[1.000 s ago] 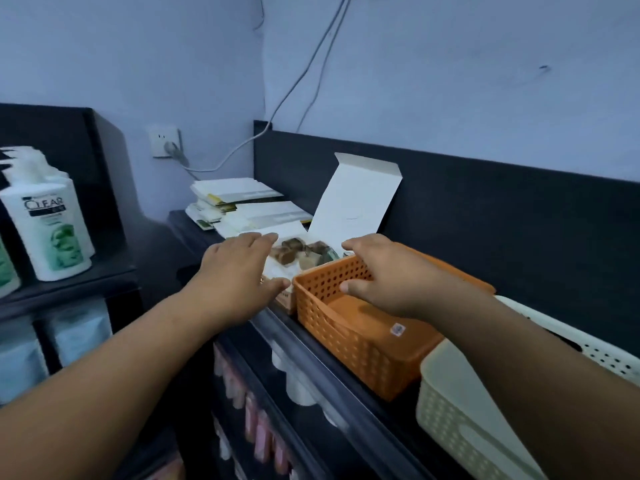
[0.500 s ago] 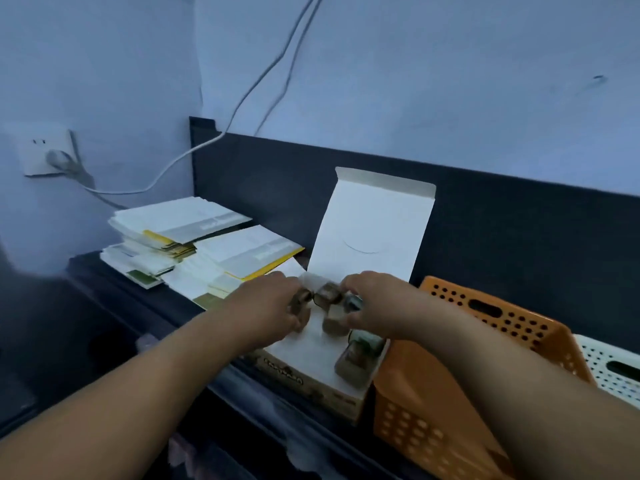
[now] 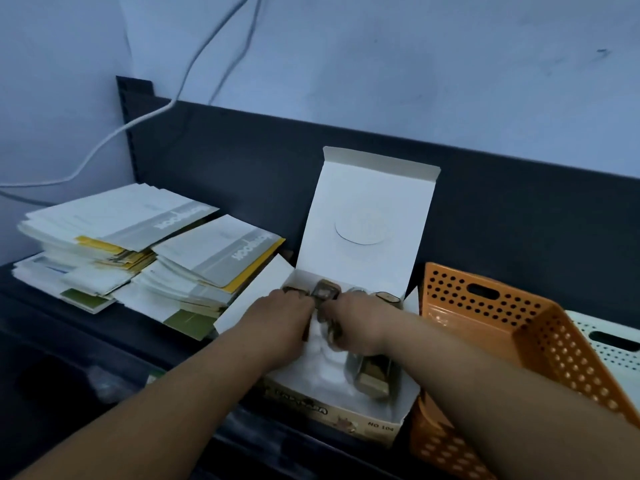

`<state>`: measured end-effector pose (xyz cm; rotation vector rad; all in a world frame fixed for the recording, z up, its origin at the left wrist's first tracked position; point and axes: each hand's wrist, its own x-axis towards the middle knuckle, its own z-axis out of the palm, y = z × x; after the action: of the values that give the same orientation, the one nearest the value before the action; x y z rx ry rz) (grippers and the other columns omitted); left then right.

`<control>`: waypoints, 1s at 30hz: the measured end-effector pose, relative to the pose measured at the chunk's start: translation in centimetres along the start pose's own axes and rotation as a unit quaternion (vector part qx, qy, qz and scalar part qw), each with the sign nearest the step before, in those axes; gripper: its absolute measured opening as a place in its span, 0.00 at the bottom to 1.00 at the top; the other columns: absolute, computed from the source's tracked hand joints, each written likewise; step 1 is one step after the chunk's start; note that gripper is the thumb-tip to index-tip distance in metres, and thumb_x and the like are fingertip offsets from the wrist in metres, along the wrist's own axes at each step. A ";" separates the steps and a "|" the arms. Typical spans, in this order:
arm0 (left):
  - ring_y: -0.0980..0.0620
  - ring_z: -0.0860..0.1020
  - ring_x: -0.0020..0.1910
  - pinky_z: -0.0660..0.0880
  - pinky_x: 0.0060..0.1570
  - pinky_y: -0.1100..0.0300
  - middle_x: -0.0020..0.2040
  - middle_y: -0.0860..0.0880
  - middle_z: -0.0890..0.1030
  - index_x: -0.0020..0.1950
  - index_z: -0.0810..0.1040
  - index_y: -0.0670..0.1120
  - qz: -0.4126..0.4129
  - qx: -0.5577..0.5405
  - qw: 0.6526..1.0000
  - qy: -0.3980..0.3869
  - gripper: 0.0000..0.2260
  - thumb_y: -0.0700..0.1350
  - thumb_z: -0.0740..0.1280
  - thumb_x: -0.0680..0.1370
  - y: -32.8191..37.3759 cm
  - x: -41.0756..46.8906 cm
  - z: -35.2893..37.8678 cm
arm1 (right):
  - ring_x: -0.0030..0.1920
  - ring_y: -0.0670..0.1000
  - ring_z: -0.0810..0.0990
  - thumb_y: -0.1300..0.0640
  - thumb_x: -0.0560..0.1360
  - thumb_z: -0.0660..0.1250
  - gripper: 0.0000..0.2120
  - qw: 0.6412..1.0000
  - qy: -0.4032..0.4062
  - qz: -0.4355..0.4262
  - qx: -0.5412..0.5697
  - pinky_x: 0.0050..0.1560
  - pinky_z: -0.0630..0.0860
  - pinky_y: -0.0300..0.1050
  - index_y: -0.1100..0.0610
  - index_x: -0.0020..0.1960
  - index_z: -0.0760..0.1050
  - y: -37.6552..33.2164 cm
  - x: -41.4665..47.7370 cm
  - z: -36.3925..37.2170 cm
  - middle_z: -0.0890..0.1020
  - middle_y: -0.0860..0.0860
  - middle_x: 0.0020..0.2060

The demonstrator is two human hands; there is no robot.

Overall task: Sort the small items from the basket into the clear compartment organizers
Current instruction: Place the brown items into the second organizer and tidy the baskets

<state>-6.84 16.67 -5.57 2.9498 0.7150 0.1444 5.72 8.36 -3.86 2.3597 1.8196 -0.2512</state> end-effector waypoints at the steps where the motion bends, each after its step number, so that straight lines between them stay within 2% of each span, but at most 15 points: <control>1: 0.47 0.74 0.51 0.66 0.41 0.58 0.48 0.50 0.74 0.47 0.71 0.51 -0.001 -0.017 1.000 0.005 0.04 0.42 0.62 0.76 -0.2 0.0 -0.1 | 0.59 0.56 0.76 0.56 0.74 0.67 0.23 1.000 0.008 -0.002 0.009 0.48 0.69 0.42 0.51 0.68 0.70 0.1 0.0 0.0 0.76 0.54 0.61; 3: 0.50 0.74 0.47 0.64 0.36 0.59 0.43 0.54 0.71 0.43 0.67 0.54 -0.007 -0.064 0.998 0.013 0.08 0.44 0.65 0.75 -0.5 -0.2 -0.4 | 0.53 0.52 0.76 0.57 0.74 0.69 0.22 0.998 0.036 0.002 0.051 0.46 0.67 0.41 0.50 0.66 0.71 0.3 -0.6 -0.9 0.77 0.51 0.57; 5: 0.51 0.74 0.49 0.65 0.38 0.59 0.47 0.55 0.73 0.49 0.67 0.54 -0.016 -0.124 0.992 0.025 0.12 0.48 0.70 0.73 -0.7 -0.5 -1.1 | 0.49 0.48 0.73 0.57 0.73 0.70 0.19 0.990 0.083 0.015 0.116 0.46 0.68 0.41 0.49 0.63 0.72 0.8 -1.6 -2.2 0.77 0.48 0.53; 7: 0.54 0.73 0.48 0.66 0.38 0.61 0.50 0.57 0.73 0.57 0.69 0.53 -0.025 -0.197 0.979 0.043 0.18 0.49 0.72 0.72 -0.2 -1.0 -2.1 | 0.49 0.48 0.75 0.57 0.73 0.70 0.18 0.972 0.130 0.040 0.190 0.47 0.73 0.43 0.47 0.62 0.72 1.2 -3.2 -3.2 0.77 0.47 0.52; 9: 0.57 0.74 0.46 0.69 0.38 0.64 0.51 0.59 0.74 0.57 0.72 0.54 -0.012 -0.258 0.965 0.054 0.17 0.49 0.74 0.71 0.6 -1.3 -2.9 | 0.49 0.48 0.77 0.55 0.74 0.70 0.19 0.954 0.156 0.062 0.247 0.48 0.76 0.42 0.46 0.64 0.71 1.6 -5.0 -3.6 0.77 0.46 0.51; 12: 0.58 0.76 0.46 0.77 0.46 0.56 0.48 0.57 0.77 0.50 0.75 0.55 0.020 -0.344 0.937 0.048 0.13 0.46 0.75 0.70 2.3 -1.3 -3.4 | 0.50 0.45 0.76 0.53 0.75 0.70 0.21 0.937 0.203 0.090 0.270 0.47 0.74 0.38 0.45 0.66 0.70 2.5 -8.0 -3.4 0.76 0.45 0.53; 14: 0.57 0.78 0.47 0.78 0.49 0.53 0.47 0.57 0.78 0.50 0.75 0.57 0.037 -0.381 0.923 0.045 0.14 0.45 0.75 0.69 3.5 -1.2 -3.5 | 0.52 0.44 0.74 0.53 0.75 0.69 0.21 0.927 0.241 0.108 0.266 0.48 0.72 0.35 0.44 0.67 0.69 3.1 -9.7 -2.8 0.74 0.45 0.56; 16: 0.56 0.78 0.46 0.77 0.45 0.56 0.45 0.57 0.79 0.49 0.75 0.57 0.061 -0.403 0.912 0.042 0.14 0.45 0.75 0.69 5.1 -1.1 -3.5 | 0.55 0.43 0.73 0.54 0.76 0.68 0.21 0.914 0.273 0.127 0.271 0.50 0.68 0.30 0.45 0.67 0.69 3.6 -11.7 -2.0 0.72 0.45 0.59; 18: 0.56 0.78 0.43 0.76 0.42 0.58 0.42 0.56 0.80 0.48 0.75 0.57 0.082 -0.423 0.901 0.044 0.14 0.44 0.75 0.69 7.1 -1.2 -3.2 | 0.58 0.42 0.71 0.55 0.77 0.67 0.19 0.900 0.300 0.140 0.283 0.53 0.66 0.30 0.45 0.66 0.71 3.9 -13.9 -1.2 0.72 0.44 0.60; 20: 0.58 0.79 0.43 0.78 0.45 0.57 0.43 0.57 0.80 0.49 0.75 0.57 0.096 -0.447 0.888 0.047 0.15 0.43 0.76 0.69 9.2 -1.6 -3.0 | 0.57 0.41 0.71 0.56 0.78 0.65 0.16 0.880 0.326 0.153 0.310 0.53 0.66 0.29 0.44 0.64 0.72 4.1 -16.1 -0.4 0.72 0.43 0.59; 22: 0.59 0.79 0.46 0.78 0.47 0.59 0.46 0.57 0.80 0.55 0.74 0.58 0.114 -0.464 0.878 0.039 0.20 0.42 0.76 0.69 11.6 -2.3 -2.9 | 0.54 0.41 0.73 0.57 0.79 0.64 0.15 0.857 0.345 0.163 0.346 0.53 0.70 0.33 0.43 0.63 0.73 4.3 -18.6 0.5 0.73 0.44 0.57; 24: 0.58 0.79 0.48 0.79 0.48 0.58 0.49 0.56 0.80 0.60 0.72 0.59 0.138 -0.467 0.873 0.025 0.23 0.42 0.76 0.70 13.8 -3.1 -2.9 | 0.53 0.43 0.74 0.58 0.78 0.64 0.15 0.840 0.356 0.175 0.371 0.56 0.73 0.42 0.43 0.62 0.74 4.8 -20.9 1.6 0.74 0.45 0.55; 26: 0.57 0.79 0.48 0.79 0.49 0.56 0.49 0.57 0.80 0.60 0.73 0.60 0.167 -0.457 0.874 0.018 0.23 0.43 0.76 0.70 16.5 -4.0 -3.0 | 0.53 0.45 0.75 0.58 0.78 0.65 0.14 0.822 0.369 0.189 0.390 0.56 0.73 0.45 0.43 0.60 0.74 5.6 -24.0 2.6 0.75 0.46 0.54; 28: 0.59 0.78 0.48 0.78 0.47 0.59 0.48 0.59 0.79 0.58 0.72 0.61 0.180 -0.442 0.878 0.020 0.22 0.44 0.76 0.70 19.7 -5.0 -3.1 | 0.54 0.46 0.76 0.57 0.76 0.67 0.14 0.810 0.375 0.205 0.401 0.57 0.74 0.46 0.43 0.59 0.74 6.4 -27.5 3.4 0.76 0.47 0.56; 30: 0.60 0.77 0.47 0.75 0.46 0.62 0.47 0.61 0.77 0.57 0.72 0.62 0.184 -0.433 0.882 0.027 0.22 0.44 0.76 0.70 23.1 -6.3 -3.0 | 0.53 0.46 0.77 0.58 0.74 0.70 0.16 0.803 0.387 0.219 0.396 0.57 0.75 0.43 0.44 0.58 0.74 7.2 -31.2 4.3 0.77 0.47 0.56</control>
<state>-2.29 -6.45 -0.22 2.1626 0.0248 0.4430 4.75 -23.77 -0.99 3.8503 1.4491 0.0632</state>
